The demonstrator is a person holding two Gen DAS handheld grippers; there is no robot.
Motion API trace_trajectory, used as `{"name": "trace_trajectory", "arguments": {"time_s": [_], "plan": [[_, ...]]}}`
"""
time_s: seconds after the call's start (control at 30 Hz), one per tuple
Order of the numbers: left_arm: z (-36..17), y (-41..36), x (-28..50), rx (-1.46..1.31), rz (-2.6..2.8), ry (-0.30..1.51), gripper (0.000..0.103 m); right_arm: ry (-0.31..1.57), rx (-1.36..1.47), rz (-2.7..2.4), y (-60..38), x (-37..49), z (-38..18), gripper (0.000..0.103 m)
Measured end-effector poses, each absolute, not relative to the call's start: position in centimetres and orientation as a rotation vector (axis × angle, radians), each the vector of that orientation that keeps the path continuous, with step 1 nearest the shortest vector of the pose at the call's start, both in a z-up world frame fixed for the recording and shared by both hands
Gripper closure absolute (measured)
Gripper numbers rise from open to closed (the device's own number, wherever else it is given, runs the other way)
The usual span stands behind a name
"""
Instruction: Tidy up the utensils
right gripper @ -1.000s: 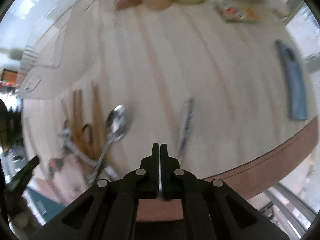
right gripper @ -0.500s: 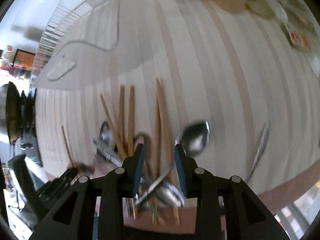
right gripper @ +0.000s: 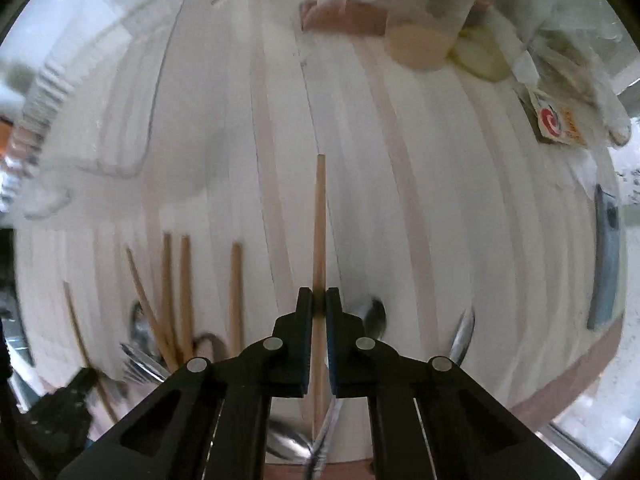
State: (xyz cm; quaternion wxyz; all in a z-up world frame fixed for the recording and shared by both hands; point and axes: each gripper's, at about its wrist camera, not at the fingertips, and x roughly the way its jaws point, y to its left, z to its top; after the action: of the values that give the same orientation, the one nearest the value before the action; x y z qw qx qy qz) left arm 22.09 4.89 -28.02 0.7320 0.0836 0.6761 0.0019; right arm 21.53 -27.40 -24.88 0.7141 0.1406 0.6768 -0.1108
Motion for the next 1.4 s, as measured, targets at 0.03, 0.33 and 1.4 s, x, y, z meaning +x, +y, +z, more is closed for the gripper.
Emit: {"name": "trace_trajectory", "arguments": {"time_s": [0.03, 0.33, 1.4], "plan": [[-28.0, 4.8, 22.2, 0.185, 0.001, 1.484, 0.099, 1.540, 0.341, -0.201, -27.8, 21.8, -25.2, 0.096], [-27.8, 4.3, 23.1, 0.199, -0.003, 1.469, 0.099, 1.617, 0.256, -0.131, -26.6, 20.5, -25.8, 0.092], [-9.9, -2.4, 39.7, -0.096, -0.314, 1.337, 0.098, 1.310, 0.296, 0.025, -20.1, 39.6, -10.4, 0.096]]}}
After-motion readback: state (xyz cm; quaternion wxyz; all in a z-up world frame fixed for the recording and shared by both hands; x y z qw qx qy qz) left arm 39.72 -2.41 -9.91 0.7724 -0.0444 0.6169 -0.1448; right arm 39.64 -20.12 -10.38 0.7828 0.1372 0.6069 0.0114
